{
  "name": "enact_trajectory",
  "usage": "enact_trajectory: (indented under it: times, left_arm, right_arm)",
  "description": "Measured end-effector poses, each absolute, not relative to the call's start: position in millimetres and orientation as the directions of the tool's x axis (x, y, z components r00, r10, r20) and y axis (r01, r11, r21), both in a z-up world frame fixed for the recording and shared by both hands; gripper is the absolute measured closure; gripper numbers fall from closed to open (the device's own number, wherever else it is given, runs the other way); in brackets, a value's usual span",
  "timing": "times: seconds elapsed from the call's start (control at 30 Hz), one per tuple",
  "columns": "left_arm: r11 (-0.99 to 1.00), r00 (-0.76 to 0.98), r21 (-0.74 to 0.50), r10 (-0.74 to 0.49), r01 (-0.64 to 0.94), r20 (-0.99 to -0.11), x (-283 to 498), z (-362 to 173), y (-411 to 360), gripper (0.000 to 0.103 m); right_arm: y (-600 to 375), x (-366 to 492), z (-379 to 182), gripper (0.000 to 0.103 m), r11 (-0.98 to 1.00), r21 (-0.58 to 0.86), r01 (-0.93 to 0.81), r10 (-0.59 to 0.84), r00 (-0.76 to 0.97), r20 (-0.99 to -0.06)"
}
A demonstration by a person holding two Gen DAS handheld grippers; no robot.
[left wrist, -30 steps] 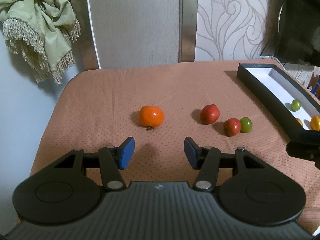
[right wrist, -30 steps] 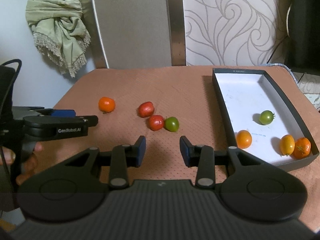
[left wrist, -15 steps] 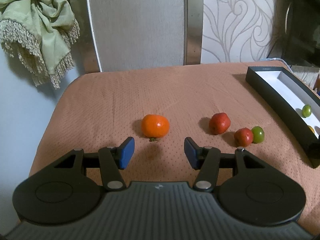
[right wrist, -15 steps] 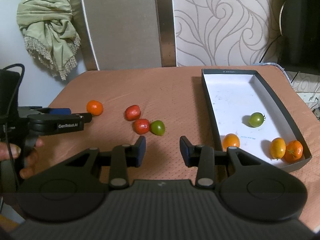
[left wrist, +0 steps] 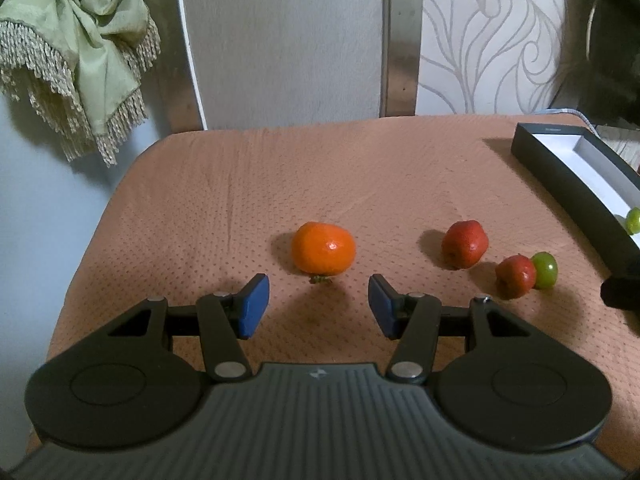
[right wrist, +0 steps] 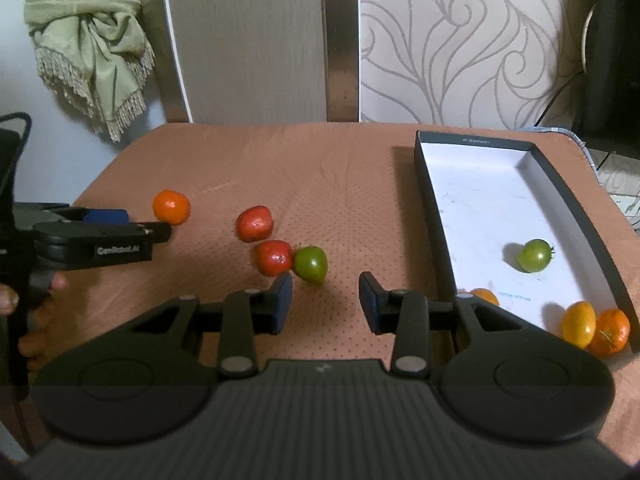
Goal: Organize fruits
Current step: 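Grasp the large tangerine with the left gripper while the right grasps a green tomato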
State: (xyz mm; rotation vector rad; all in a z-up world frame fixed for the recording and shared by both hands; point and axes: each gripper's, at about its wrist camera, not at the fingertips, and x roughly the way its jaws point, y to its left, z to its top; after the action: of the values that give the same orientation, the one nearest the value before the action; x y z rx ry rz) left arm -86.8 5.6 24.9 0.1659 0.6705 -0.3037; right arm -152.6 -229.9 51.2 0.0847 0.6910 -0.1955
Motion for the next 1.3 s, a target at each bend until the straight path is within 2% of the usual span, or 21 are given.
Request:
enact_trajectory:
  times: [0.5,0.67,1.0,1.13,1.23,1.3]
  left_arm:
    - [0.936,0.731,0.072,-0.220,0.346,-0.646,-52,18,-12,0.042]
    - [0.938,0.709,0.039,-0.233,0.344,-0.666,-47,13,-11,0.042]
    - [0.934,0.710,0.046,-0.237,0.355,-0.664,-41,13,-17,0.043]
    - [0.934,0.702,0.030,-0.247,0.357,-0.668,-42,12,-17,0.044]
    - [0.933,0.703,0.032,-0.248,0.359,-0.667,-41,12,-17,0.045]
    - [0.934,0.709,0.040,-0.242,0.356,-0.663,-41,13,-18,0.052]
  right_arm:
    - [-232,-119,26,0.064,0.986,-0.024,0.166,-0.135,0.702,-0.700]
    - [-233,-110,24,0.064,0.987,-0.044,0.152,-0.139,0.702,-0.699]
    - [-232,-94,22,0.065,0.991,-0.081,0.107,-0.133,0.710,-0.691]
    - [-231,-93,20,0.075,0.995,-0.061,0.073,-0.095,0.710,-0.698]
    - [-232,-92,19,0.075,0.996,-0.053,0.068,-0.086,0.713,-0.696]
    - [-234,-91,19,0.076,0.997,-0.047,0.065,-0.080,0.716,-0.693]
